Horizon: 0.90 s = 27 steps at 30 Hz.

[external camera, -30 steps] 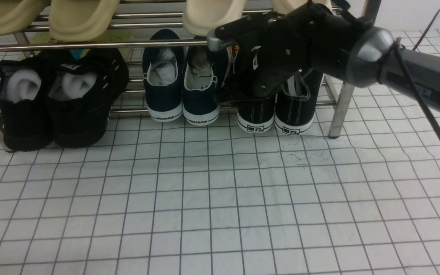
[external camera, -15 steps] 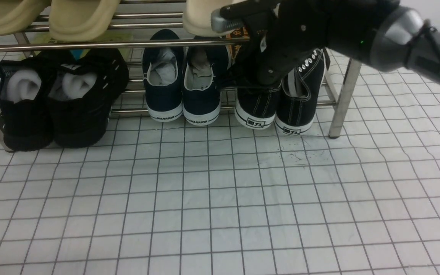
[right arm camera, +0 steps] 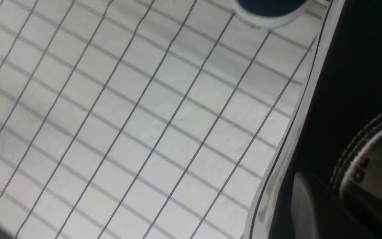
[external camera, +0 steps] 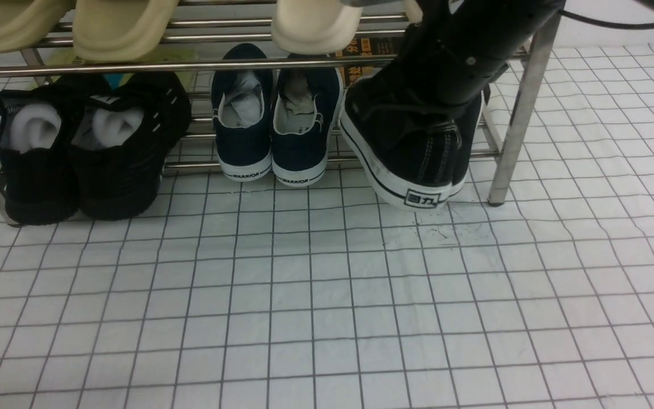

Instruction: Take the shoes off the shelf with your hand from the white checkered tablecloth.

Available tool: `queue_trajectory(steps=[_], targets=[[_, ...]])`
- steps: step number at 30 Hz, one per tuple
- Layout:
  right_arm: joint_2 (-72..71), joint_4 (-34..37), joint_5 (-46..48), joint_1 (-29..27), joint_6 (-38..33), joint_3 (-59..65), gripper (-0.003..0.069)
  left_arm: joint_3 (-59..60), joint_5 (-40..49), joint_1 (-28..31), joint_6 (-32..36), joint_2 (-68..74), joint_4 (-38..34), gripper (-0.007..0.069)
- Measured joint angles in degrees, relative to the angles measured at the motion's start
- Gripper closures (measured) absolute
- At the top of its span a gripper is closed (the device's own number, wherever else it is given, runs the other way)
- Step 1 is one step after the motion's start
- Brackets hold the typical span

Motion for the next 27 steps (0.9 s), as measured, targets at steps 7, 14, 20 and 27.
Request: queue_trajectory(steps=[7,14,20,27], targets=[[-4.42,0.25,1.31,0.23,-1.06,1.34,0.0652,0.00,0.00,0.00,0.00,0.00,0.00,0.0384],[-14.15,0.00,1.26,5.71,-1.26,12.90,0.0652,0.00,0.00,0.00,0.00,0.00,0.00,0.0384],[-19.81,0.46,1.30,12.87,0.42,22.85,0.0648,0.00,0.00,0.00,0.00,0.00,0.00,0.0384],[-18.03,-0.61,-6.54,15.51,3.75,32.90,0.0647,0.00,0.00,0.00,0.00,0.00,0.00,0.0384]])
